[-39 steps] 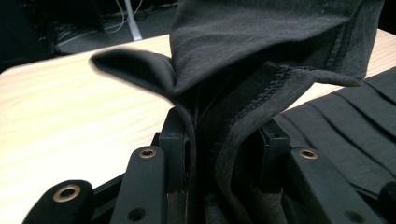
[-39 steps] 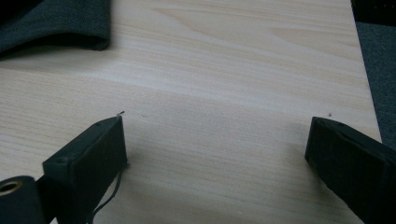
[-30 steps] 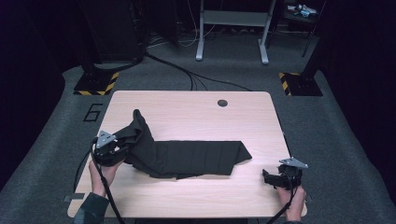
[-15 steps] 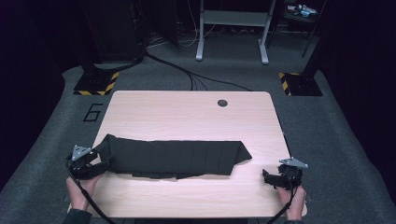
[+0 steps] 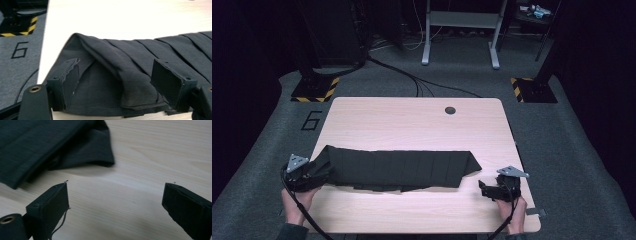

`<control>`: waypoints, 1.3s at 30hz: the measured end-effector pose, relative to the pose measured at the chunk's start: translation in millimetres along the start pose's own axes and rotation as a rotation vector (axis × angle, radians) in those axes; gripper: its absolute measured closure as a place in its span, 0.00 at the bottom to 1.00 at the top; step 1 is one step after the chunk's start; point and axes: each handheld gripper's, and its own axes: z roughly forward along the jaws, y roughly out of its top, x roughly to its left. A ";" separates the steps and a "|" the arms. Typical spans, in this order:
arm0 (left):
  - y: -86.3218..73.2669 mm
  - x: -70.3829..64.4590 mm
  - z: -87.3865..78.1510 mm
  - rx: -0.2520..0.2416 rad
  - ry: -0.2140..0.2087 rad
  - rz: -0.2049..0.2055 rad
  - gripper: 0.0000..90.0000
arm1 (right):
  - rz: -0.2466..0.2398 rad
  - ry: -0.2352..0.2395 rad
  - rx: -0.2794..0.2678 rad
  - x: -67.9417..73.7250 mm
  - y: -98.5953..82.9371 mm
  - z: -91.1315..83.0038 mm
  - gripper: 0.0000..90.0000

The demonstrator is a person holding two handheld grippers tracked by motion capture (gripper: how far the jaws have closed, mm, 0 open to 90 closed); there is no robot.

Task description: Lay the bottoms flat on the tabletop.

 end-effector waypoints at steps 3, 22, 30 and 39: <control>-1.9 -1.6 8.8 0.016 -0.023 0.003 0.28 | -0.039 0.041 0.001 16.7 8.7 2.7 0.10; -23.7 -8.5 45.5 0.121 -0.095 0.026 0.72 | -0.072 0.172 0.088 66.0 24.5 40.8 0.54; -28.3 -13.2 48.6 0.102 -0.096 0.026 0.80 | -0.080 0.155 0.083 65.4 17.5 44.5 0.79; -29.6 -17.6 49.1 0.108 -0.127 0.016 0.82 | -0.095 0.138 0.068 65.7 14.6 41.1 0.95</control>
